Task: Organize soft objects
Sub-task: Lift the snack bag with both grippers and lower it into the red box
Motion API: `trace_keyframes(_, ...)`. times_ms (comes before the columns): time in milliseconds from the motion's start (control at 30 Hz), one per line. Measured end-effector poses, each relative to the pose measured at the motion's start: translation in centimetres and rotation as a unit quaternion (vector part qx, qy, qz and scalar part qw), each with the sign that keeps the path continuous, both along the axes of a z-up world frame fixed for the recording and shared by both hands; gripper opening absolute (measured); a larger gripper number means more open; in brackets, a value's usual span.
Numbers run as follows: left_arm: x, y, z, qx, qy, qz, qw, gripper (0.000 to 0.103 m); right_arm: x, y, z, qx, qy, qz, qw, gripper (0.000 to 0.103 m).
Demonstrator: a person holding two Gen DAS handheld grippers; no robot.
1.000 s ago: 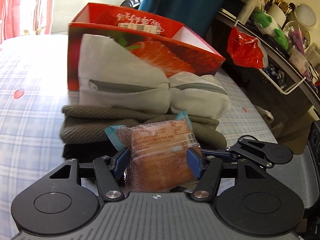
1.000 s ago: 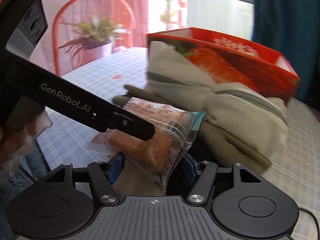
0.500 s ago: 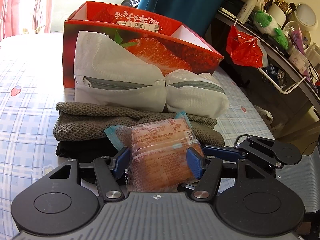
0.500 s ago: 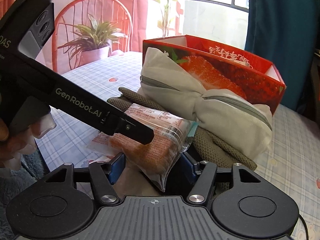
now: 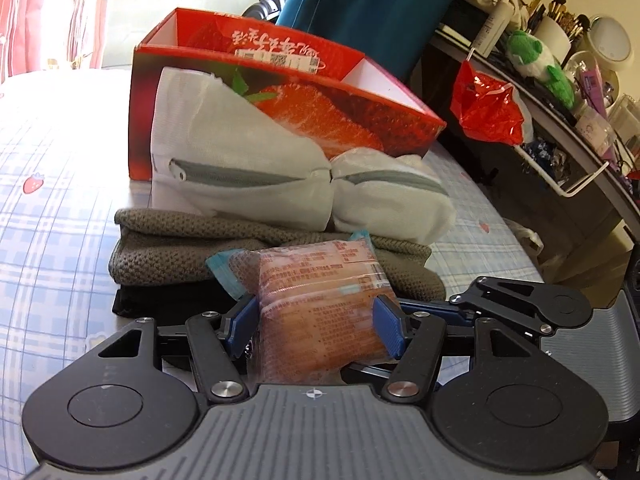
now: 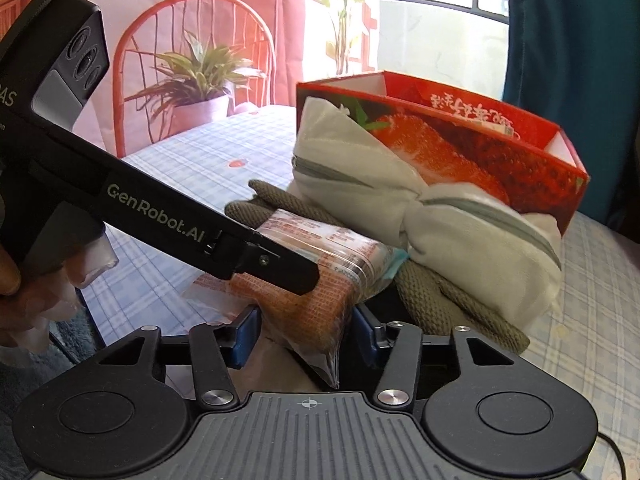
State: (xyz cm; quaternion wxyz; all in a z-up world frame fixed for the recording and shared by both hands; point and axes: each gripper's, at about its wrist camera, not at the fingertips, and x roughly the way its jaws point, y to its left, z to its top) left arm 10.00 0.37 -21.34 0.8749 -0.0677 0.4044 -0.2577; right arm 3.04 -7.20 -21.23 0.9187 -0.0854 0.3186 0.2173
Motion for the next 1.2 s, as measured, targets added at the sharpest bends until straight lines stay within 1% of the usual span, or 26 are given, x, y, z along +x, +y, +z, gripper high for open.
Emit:
trace_keyframes(200,-0.1,0.1,2.6,-0.004,-0.037,-0.004,0.9993,0.064,0.0,-0.4,2.0,0.018,-0.027,0.001,0.999,0.045)
trace_keyframes(367,0.2,-0.9,5.6,0.001,-0.072,-0.013,0.9973,0.064,0.4,-1.1,4.6,0.023,-0.057,0.002,0.998,0.045)
trace_keyframes(600,1.5,-2.5,8.8,-0.002,-0.103,-0.025,0.9943,0.064,2.0,-2.8,7.8,0.027,-0.083,-0.002,0.996,0.045)
trace_keyframes(733,2.4,-3.3,9.8,0.0,-0.108,-0.028,0.9937,0.064,3.2,-3.6,8.9,0.021,-0.09,-0.001,0.996,0.045)
trace_keyframes(967,4.2,-4.3,10.6,-0.001,-0.107,-0.025,0.9939,0.064,4.9,-4.9,9.8,0.017,-0.097,0.005,0.995,0.045)
trace_keyframes(1100,5.9,-4.6,11.1,-0.007,-0.104,-0.022,0.9943,0.064,6.4,-5.5,10.5,0.02,-0.101,0.008,0.995,0.045)
trace_keyframes(1200,7.7,-5.2,11.9,-0.008,-0.111,-0.022,0.9936,0.065,8.2,-6.1,11.3,0.023,-0.106,0.008,0.994,0.045)
